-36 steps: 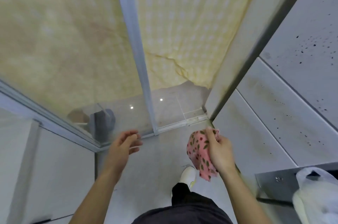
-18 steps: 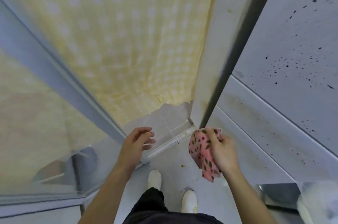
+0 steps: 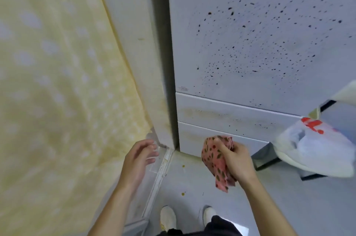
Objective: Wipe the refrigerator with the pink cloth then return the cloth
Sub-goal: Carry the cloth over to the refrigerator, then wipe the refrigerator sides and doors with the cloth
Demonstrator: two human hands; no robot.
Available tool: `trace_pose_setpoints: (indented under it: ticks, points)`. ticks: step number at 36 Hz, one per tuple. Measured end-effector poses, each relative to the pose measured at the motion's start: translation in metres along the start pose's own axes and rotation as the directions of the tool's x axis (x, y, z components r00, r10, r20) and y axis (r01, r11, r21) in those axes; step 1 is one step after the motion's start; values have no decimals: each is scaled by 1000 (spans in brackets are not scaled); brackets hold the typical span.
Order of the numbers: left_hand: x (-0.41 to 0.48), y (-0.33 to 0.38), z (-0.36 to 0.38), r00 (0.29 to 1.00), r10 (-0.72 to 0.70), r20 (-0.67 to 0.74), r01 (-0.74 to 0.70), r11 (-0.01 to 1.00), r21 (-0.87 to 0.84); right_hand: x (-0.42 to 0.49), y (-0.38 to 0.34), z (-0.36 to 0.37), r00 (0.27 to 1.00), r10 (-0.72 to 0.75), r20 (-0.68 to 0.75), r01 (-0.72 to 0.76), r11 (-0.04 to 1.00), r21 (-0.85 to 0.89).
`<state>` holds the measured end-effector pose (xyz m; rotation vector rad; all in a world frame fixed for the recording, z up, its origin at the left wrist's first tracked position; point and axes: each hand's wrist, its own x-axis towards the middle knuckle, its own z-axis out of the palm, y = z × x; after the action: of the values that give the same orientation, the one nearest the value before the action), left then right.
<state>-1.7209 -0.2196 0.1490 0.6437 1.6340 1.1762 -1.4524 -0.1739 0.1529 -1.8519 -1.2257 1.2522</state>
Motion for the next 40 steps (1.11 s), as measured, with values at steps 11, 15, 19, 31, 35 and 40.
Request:
trace_pose_setpoints:
  ticks: [11,15,19,31,35,40]
  points:
    - [30,28,60,991,31,131,-34,999,20,-5,0,-46,997,52,-55,-46,993,105]
    - [30,43,83,983,70,169,-79,996,48,5,-13,-66,997,17,-73,-8,993,117]
    - [29,62,106,969,116,217,-132,989,62,16,-32,-78,994,-24,-108,42,985,168]
    - [27,167,156,839,298,456,-338,941,8,24,-135,-95,927,-312,-207,349,921,174]
    - [15,195,161,724,312,615,-367,929,-40,15,-168,-86,881,-431,-195,465,862,201]
    - [7,224,160,607,340,719,-368,921,-125,-1,-202,-72,855,-497,-148,517,791,329]
